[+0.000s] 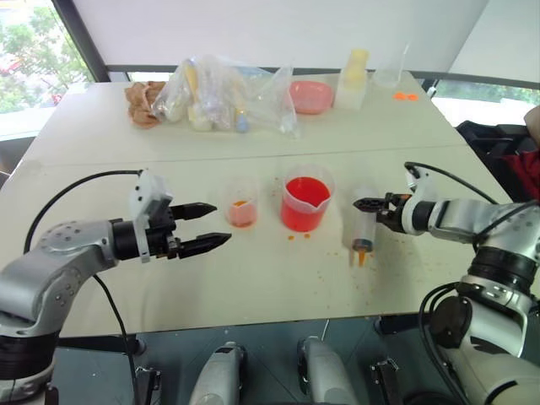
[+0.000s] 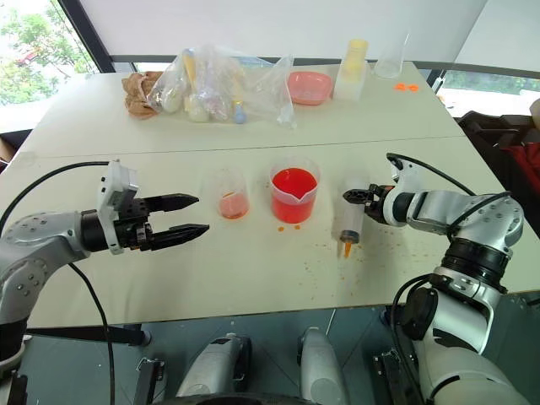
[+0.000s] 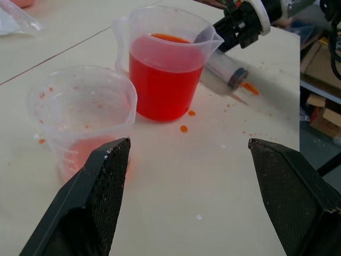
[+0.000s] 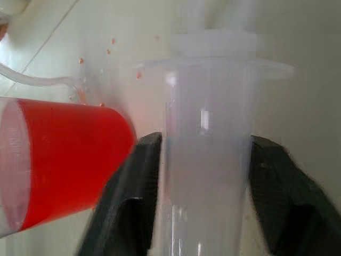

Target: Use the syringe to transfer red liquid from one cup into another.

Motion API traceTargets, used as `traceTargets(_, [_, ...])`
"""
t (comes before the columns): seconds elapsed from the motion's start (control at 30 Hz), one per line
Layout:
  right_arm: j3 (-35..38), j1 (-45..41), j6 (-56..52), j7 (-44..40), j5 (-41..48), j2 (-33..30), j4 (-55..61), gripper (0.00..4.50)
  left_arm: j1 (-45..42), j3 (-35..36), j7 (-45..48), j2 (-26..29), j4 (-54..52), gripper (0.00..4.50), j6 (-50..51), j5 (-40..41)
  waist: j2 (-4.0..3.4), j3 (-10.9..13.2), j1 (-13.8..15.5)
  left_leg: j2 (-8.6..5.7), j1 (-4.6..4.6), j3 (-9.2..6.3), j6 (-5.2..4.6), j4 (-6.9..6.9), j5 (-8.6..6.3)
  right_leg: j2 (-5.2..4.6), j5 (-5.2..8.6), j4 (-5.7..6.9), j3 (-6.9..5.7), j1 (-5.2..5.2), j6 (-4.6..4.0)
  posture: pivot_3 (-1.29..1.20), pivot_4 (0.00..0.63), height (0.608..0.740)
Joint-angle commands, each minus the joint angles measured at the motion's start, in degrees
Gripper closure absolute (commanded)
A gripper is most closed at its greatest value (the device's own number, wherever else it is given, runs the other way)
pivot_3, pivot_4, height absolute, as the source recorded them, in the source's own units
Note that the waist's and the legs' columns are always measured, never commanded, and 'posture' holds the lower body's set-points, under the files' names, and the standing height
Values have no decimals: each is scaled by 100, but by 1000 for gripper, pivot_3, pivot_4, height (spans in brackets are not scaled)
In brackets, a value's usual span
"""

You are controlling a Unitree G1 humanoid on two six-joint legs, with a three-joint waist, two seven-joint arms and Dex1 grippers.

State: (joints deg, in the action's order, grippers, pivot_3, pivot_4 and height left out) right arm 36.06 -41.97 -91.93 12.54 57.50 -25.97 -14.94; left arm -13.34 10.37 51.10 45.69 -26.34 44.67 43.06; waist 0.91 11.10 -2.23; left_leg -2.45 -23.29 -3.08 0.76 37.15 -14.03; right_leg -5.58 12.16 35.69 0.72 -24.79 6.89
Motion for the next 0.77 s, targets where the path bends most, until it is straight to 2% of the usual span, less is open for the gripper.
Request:
traceTargets(0.03, [-148, -2, 52, -269, -281, -114, 215, 58, -118, 40, -45, 16, -120, 795, -51, 56, 2, -1, -2, 1, 2, 0, 0, 0, 0, 1, 0, -4, -2, 5, 0, 0, 150, 740])
traceTargets(0.23, [-129, 128, 14, -640, -575, -155, 464, 22, -115, 104, -104, 49, -41, 795, -41, 54, 1, -1, 16, 9, 4, -5, 0, 0, 0, 8, -5, -35, -12, 21, -9, 0, 150, 740])
traceTargets(0.43, [138, 452, -57, -2049, 551, -1222, 1057, 22, -14, 889, -115, 204, 518, 795, 20, 308, -8, 4, 115, 9, -1, -3, -2, -1, -1, 8, -4, -48, -12, 20, -10, 0, 150, 740])
traceTargets(0.57, [373, 1021, -57, -2854, 1102, -2114, 1487, 22, 212, 1306, -50, 341, 815, 795, 97, 399, -5, 2, 128, 11, -1, -3, -6, -4, -4, 8, -3, -52, -14, 21, -11, 0, 150, 740])
traceTargets(0.63, [392, 1419, 0, -3237, 1067, -2450, 1783, 22, 346, 1407, -10, 390, 864, 795, 119, 420, -5, 2, 134, 13, -1, -2, -8, -4, -5, 8, 3, -54, -15, 22, -20, 0, 150, 740])
traceTargets(0.7, [348, 2565, 763, -4326, 674, -2993, 2461, 22, 613, 1483, 22, 442, 895, 795, 80, 336, -4, 1, 169, 13, -2, 0, -7, -4, -5, 7, 6, -57, -14, 22, -26, 0, 150, 740])
traceTargets(0.77, [333, 3667, 1891, -5403, 87, -3270, 2963, 22, 919, 1488, 143, 506, 878, 795, -28, 213, -3, 1, 171, 14, -2, 0, -15, -4, -10, 6, 10, -62, -18, 27, -21, 0, 150, 740])
